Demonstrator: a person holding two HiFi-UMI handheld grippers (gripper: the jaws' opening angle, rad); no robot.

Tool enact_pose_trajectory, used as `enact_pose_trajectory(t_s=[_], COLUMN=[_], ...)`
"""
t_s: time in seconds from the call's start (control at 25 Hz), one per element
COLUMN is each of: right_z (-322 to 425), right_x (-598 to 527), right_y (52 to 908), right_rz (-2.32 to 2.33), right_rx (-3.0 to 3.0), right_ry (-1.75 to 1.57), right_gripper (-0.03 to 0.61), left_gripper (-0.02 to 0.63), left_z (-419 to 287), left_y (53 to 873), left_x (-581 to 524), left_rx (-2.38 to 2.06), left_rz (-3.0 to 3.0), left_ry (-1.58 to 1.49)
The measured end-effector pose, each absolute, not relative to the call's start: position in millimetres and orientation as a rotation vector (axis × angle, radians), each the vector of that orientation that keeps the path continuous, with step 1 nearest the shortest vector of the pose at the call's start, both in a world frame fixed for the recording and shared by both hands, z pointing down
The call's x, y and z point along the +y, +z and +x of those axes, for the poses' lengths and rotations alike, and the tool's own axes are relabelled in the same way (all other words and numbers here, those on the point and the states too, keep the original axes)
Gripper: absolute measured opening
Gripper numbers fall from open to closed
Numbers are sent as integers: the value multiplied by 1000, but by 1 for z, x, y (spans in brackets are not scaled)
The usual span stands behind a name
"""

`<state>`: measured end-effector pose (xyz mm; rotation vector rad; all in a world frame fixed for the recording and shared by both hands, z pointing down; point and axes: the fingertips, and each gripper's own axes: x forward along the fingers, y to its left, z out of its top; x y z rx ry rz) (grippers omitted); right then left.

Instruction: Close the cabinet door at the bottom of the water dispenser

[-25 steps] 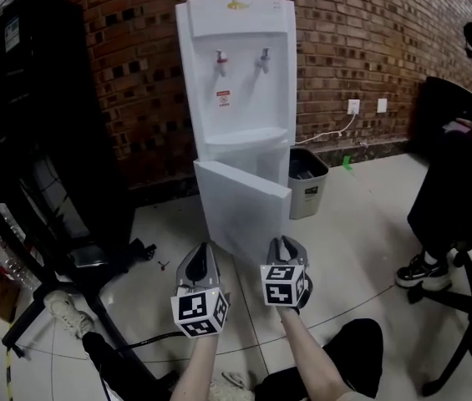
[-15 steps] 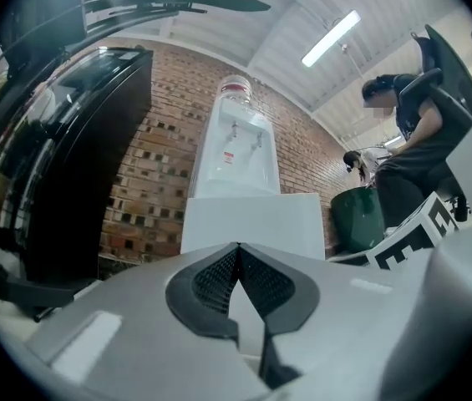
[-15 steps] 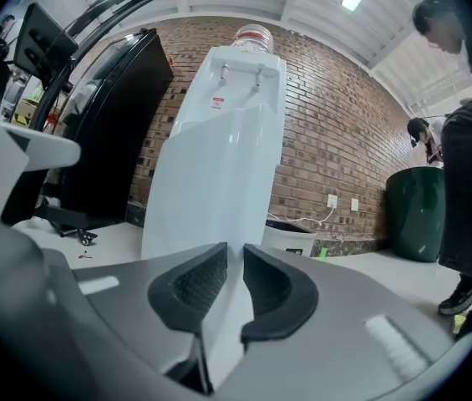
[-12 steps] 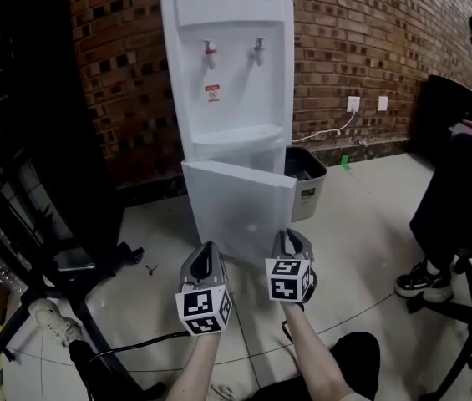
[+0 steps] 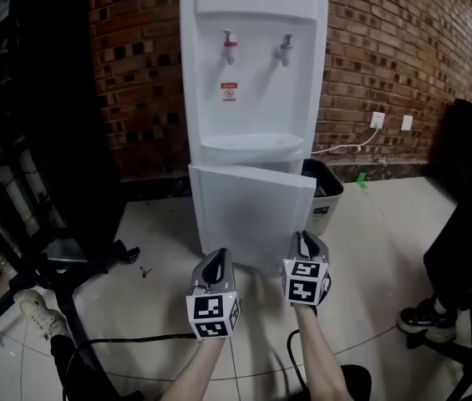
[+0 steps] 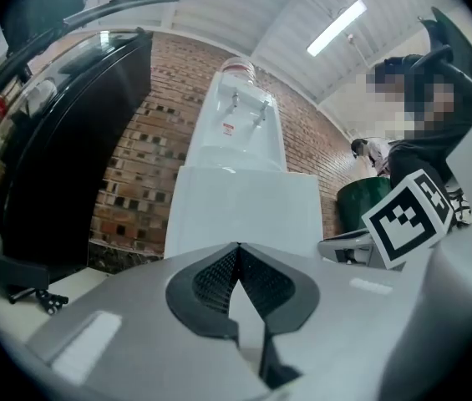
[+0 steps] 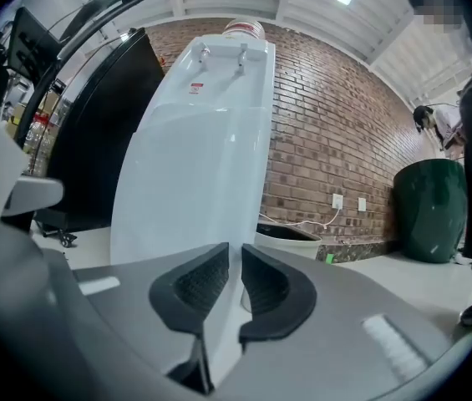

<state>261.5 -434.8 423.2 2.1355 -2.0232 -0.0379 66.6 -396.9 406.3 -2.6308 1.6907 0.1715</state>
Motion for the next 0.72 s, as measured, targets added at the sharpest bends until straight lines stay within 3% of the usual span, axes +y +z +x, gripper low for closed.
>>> enact_pose_trajectory(t_s=[0.28, 0.4, 0.72], right_z=[281, 291, 296], right_x=[-476, -497, -530], right_y=[422, 423, 429], right_rz=[2164, 2177, 2132], right_rx=[-2017, -1997, -1998], right_ry=[0, 5, 9], right_gripper=[35, 0, 0], left_gripper=[12, 12, 13], left_z=[65, 65, 59], left_y=[413, 423, 441], left_x=[-417, -421, -433], left_rx=[1698, 1712, 1746], left_rz=[-2617, -2626, -2625], left_ry=[135, 116, 82])
